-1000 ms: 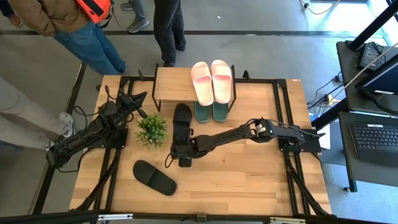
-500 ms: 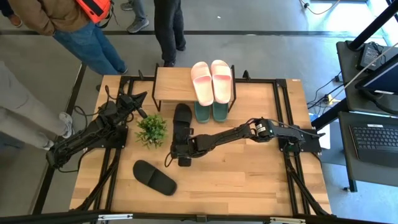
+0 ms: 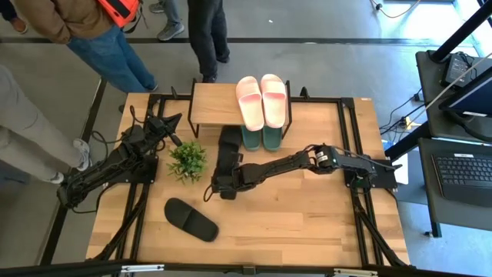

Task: Pick and place slides into the shelf
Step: Put the top black slide under the shelf

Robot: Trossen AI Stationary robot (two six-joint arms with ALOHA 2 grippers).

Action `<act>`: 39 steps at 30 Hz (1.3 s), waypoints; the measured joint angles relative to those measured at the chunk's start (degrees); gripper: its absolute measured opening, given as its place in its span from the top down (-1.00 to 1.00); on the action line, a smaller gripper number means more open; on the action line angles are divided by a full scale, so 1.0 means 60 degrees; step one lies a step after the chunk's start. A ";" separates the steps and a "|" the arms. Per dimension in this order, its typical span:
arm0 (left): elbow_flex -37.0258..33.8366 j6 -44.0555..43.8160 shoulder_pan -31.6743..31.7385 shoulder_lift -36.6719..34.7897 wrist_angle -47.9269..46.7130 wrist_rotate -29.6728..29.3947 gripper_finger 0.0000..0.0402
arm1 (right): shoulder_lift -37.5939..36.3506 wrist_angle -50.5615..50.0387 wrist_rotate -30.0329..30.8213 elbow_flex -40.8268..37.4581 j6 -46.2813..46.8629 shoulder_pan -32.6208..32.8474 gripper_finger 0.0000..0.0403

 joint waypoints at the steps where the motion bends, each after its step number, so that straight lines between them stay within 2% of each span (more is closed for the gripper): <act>1: 0.0001 -0.0001 0.0002 0.0002 -0.0002 0.0000 1.00 | 0.0000 -0.0058 0.0000 0.0000 -0.0021 -0.0042 0.91; 11: -0.0003 -0.0007 0.0002 -0.0001 -0.0003 0.0000 1.00 | 0.0000 -0.0132 0.0075 0.0000 -0.0954 -0.0362 0.91; 39: -0.0001 -0.0030 0.0001 0.0001 0.0001 -0.0004 1.00 | 0.0000 -0.0901 0.0124 0.0002 -0.1982 -0.1172 0.92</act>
